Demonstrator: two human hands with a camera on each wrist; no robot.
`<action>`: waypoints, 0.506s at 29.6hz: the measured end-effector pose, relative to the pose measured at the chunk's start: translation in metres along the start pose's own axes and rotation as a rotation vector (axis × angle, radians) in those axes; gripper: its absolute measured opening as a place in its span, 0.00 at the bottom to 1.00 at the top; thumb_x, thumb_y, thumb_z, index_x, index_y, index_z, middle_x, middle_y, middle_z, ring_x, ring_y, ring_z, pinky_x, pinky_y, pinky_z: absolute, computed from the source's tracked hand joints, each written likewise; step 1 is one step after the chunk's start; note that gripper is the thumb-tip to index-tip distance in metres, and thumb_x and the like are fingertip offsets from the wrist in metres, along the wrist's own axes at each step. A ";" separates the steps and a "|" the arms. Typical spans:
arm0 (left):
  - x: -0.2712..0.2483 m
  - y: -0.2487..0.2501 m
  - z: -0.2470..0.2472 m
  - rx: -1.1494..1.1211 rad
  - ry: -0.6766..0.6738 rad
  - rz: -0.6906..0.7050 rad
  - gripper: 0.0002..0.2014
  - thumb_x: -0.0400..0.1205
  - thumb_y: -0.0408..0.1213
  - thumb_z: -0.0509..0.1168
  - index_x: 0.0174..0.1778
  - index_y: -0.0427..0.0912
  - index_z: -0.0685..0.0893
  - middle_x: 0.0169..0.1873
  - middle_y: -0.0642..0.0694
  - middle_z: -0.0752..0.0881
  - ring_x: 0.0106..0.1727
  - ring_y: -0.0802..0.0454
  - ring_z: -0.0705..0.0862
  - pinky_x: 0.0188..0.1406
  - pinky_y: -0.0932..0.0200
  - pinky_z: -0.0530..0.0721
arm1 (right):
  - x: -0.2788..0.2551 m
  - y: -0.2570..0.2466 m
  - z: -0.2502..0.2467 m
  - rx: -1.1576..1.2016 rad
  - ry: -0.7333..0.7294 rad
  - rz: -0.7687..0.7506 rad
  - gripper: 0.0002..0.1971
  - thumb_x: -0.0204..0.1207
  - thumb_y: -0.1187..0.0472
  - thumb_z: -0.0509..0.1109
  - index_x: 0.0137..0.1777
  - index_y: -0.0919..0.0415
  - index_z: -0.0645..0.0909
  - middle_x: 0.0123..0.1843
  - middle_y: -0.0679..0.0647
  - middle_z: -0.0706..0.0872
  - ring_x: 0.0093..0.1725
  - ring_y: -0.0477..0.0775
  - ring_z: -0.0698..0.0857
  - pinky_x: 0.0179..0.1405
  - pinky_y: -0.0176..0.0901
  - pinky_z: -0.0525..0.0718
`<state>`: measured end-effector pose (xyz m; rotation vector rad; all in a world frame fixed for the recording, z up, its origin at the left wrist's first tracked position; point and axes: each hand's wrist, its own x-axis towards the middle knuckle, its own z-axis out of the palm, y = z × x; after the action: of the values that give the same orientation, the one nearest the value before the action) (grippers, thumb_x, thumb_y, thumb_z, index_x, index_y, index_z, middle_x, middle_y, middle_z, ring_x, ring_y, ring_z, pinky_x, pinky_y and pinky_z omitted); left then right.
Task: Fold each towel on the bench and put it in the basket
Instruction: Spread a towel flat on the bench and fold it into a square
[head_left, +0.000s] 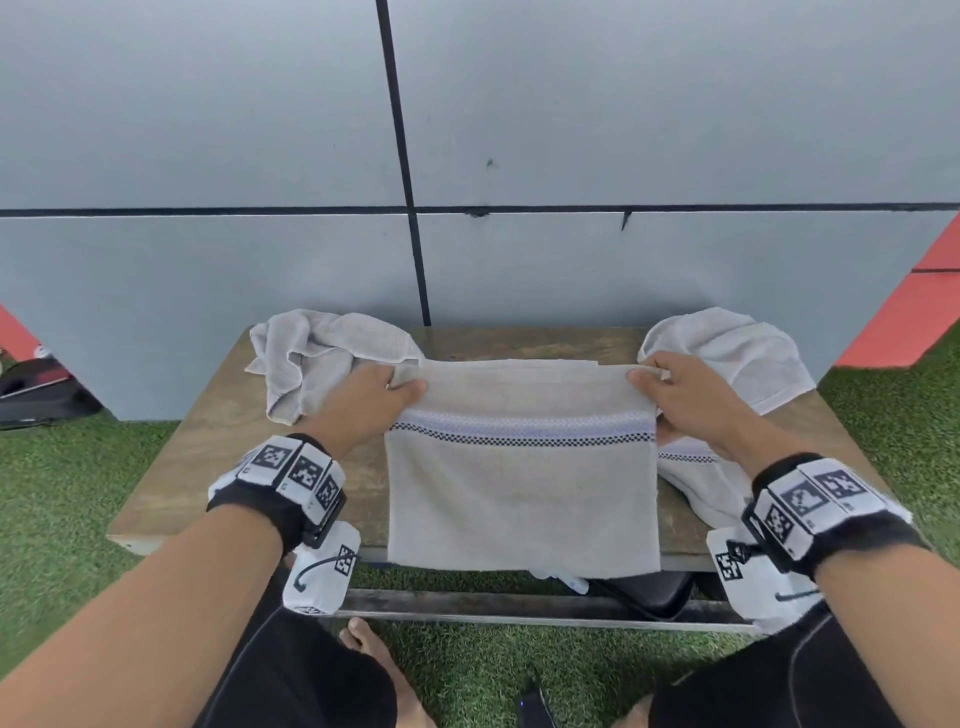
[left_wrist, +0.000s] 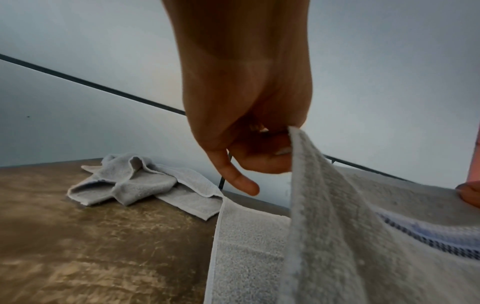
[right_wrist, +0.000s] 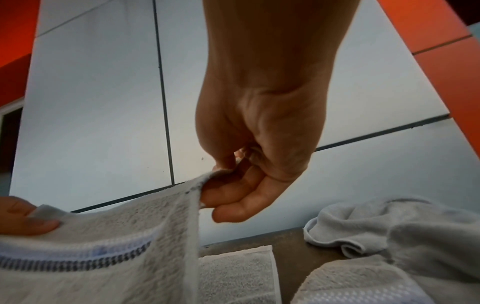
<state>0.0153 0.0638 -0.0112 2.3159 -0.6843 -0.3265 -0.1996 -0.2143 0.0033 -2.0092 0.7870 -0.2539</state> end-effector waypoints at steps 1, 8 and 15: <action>0.010 -0.002 0.003 -0.003 0.017 0.007 0.19 0.84 0.46 0.67 0.32 0.39 0.73 0.28 0.47 0.74 0.31 0.51 0.73 0.28 0.57 0.67 | 0.011 -0.001 0.003 0.003 0.034 -0.003 0.09 0.87 0.58 0.65 0.54 0.65 0.80 0.39 0.66 0.88 0.28 0.58 0.88 0.23 0.46 0.88; 0.089 -0.014 0.028 -0.039 0.086 0.017 0.19 0.83 0.42 0.68 0.30 0.43 0.67 0.25 0.48 0.72 0.29 0.48 0.71 0.29 0.55 0.68 | 0.108 0.011 0.022 -0.161 0.132 -0.036 0.11 0.86 0.56 0.66 0.47 0.62 0.81 0.36 0.56 0.85 0.40 0.62 0.87 0.41 0.51 0.89; 0.153 -0.035 0.062 0.100 0.066 -0.043 0.11 0.83 0.42 0.69 0.45 0.37 0.80 0.35 0.44 0.85 0.36 0.45 0.82 0.33 0.55 0.75 | 0.180 0.042 0.044 -0.413 0.131 -0.017 0.13 0.83 0.58 0.67 0.36 0.59 0.76 0.36 0.54 0.83 0.45 0.64 0.83 0.42 0.47 0.74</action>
<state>0.1304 -0.0334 -0.0864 2.4276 -0.6315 -0.2387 -0.0576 -0.3108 -0.0790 -2.4053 0.9663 -0.2496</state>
